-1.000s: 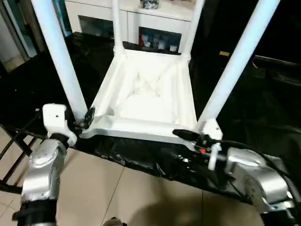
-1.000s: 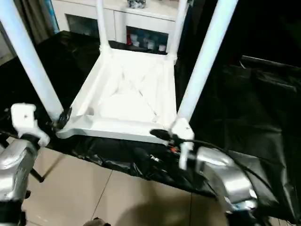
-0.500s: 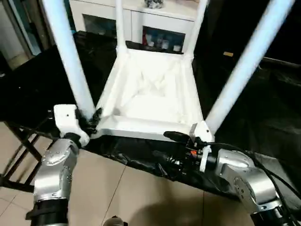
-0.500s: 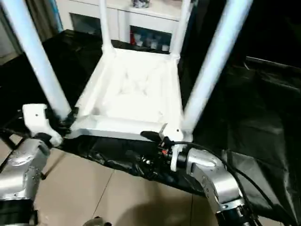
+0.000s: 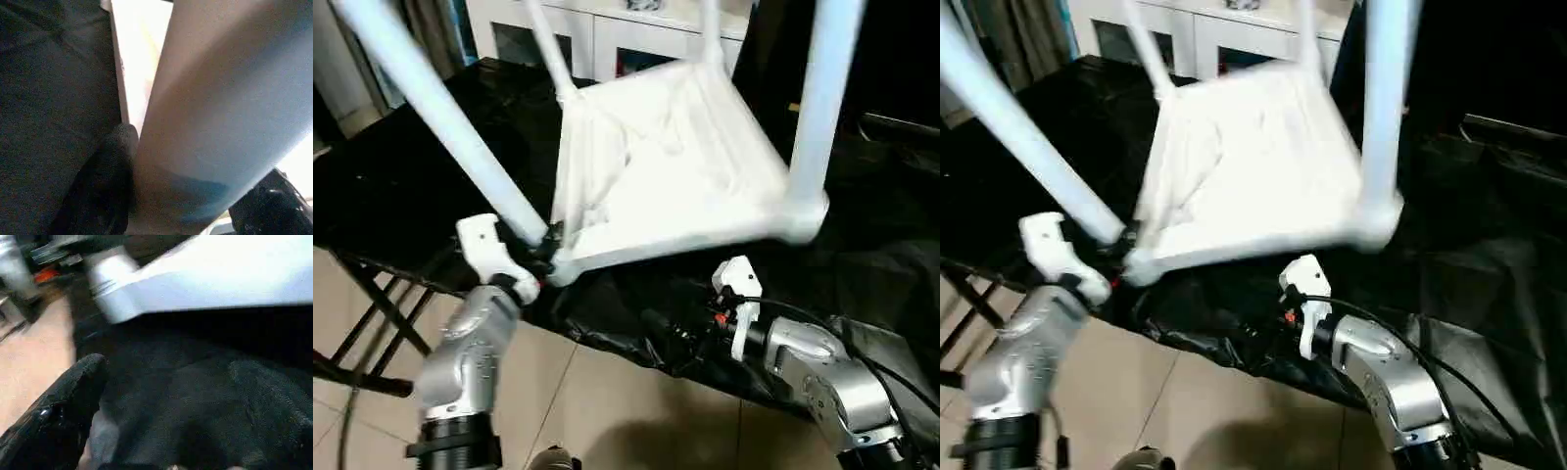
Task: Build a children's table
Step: Flip table
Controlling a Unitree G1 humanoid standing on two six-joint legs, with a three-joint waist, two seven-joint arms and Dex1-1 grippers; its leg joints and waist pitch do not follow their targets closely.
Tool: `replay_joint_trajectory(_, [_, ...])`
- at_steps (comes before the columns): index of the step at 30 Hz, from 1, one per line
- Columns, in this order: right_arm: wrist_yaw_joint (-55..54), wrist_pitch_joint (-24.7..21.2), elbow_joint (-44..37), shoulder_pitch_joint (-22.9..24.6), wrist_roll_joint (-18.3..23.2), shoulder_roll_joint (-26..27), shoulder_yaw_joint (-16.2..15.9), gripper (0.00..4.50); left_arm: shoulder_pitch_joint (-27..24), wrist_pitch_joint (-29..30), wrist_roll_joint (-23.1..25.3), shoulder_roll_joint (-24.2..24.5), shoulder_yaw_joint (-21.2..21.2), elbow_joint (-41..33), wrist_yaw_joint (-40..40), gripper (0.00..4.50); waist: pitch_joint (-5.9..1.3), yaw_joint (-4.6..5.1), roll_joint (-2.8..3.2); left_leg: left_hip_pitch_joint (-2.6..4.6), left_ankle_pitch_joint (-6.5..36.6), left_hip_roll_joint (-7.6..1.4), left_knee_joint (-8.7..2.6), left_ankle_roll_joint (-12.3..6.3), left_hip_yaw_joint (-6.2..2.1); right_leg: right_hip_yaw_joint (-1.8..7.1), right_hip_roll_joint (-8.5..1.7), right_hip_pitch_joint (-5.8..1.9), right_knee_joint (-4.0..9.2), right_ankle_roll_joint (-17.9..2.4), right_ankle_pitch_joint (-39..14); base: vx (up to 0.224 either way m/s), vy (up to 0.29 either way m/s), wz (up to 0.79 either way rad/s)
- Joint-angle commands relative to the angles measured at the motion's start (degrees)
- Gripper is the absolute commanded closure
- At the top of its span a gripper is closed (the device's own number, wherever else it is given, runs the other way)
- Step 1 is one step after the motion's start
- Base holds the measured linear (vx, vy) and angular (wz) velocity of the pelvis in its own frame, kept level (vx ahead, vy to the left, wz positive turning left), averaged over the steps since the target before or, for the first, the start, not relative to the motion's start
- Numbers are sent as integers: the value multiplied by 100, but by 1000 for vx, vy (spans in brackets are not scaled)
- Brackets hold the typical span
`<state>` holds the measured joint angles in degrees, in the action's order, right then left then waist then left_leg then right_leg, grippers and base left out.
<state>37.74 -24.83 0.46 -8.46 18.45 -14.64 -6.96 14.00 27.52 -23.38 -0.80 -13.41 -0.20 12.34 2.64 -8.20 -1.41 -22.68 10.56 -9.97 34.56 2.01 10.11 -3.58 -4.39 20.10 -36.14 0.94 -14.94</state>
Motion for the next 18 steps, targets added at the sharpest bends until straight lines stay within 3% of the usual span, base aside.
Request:
replay_joint_trajectory(1, [-536,-121,193,-122,291,304,463,0,141,58,-333,-182,155,-417,40,216,-326,21,22,169,501,-385,-445,-122,-164,284,-462,-138,365,-1183,833,0,0,0])
replay_joint_trajectory(7, [-1371,-118,594,-455,476,880,948,0,143,157,-384,-232,181,-505,-59,216,-336,30,37,186,304,-374,-434,-98,-153,274,-443,-129,341,-1167,1004,0,0,0])
replay_joint_trajectory(8, [-1383,-115,630,-484,514,918,985,0,147,160,-381,-236,174,-507,-64,216,-336,20,4,189,326,-375,-432,-91,-145,277,-441,-133,342,-1152,989,0,0,0])
replay_joint_trajectory(9, [-1373,-113,671,-521,581,977,1041,0,154,167,-376,-242,162,-511,-71,216,-338,0,28,183,301,-376,-435,-70,-151,276,-442,-140,334,-1100,1009,0,0,0])
replay_joint_trajectory(13, [-1201,-122,1126,-886,1279,1377,1518,0,127,200,-410,-271,146,-601,-140,216,-342,18,9,166,410,-377,-452,-57,-159,268,-463,-152,327,-1078,1008,0,0,0])
replay_joint_trajectory(14, [-1201,-122,1126,-886,1279,1377,1518,0,127,200,-410,-271,146,-601,-140,216,-342,23,10,164,407,-372,-448,-68,-150,271,-460,-151,323,-1084,1018,0,0,0])
replay_joint_trajectory(18, [-1313,-36,1611,-1336,1797,1666,2042,0,98,230,-428,-294,180,-633,-121,216,-355,15,22,173,268,-377,-440,-91,-149,263,-464,-143,305,-1101,1123,0,0,0])
